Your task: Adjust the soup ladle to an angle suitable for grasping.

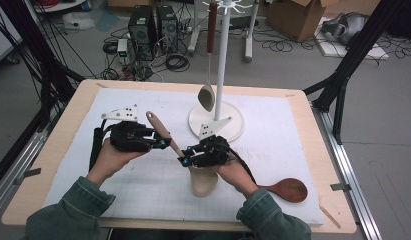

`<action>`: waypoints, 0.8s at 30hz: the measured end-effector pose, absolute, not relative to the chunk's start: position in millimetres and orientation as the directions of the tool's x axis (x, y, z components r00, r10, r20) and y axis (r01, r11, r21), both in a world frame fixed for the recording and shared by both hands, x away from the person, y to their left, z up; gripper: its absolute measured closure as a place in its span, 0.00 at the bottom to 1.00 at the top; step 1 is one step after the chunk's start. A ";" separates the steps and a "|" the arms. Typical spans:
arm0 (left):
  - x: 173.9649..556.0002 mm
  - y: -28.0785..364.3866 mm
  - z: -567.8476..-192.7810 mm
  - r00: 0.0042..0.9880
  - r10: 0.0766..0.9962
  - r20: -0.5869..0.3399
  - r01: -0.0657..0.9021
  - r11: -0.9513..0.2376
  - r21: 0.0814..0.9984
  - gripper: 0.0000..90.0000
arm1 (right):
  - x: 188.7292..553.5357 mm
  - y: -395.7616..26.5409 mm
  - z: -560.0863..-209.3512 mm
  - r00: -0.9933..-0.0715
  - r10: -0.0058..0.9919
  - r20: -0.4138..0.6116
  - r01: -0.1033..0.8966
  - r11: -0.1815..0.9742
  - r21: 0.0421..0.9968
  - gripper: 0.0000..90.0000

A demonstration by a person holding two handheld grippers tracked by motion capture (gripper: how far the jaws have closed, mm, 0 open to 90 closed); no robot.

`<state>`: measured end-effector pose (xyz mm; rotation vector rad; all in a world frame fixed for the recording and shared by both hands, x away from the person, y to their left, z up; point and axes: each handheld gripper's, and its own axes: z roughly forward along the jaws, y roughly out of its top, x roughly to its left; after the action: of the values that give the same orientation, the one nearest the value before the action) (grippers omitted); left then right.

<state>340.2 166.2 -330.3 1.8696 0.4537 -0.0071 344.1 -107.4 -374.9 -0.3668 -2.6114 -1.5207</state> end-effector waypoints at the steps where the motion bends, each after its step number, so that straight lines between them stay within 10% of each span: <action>1: 340.9 166.4 -330.4 0.927 0.297 -0.229 0.311 -0.270 0.911 0.78 | 344.9 -108.2 -375.0 -0.966 0.150 0.209 0.256 0.474 0.843 0.81; 24: 340.5 155.1 -320.9 0.945 0.243 -0.218 0.285 -0.285 0.915 0.84 | 338.5 -101.7 -368.9 -0.963 0.191 0.192 0.257 0.415 0.873 0.86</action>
<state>340.5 155.1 -320.9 1.8772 0.3856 -0.0427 338.5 -101.7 -368.9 -0.4103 -2.5894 -1.6145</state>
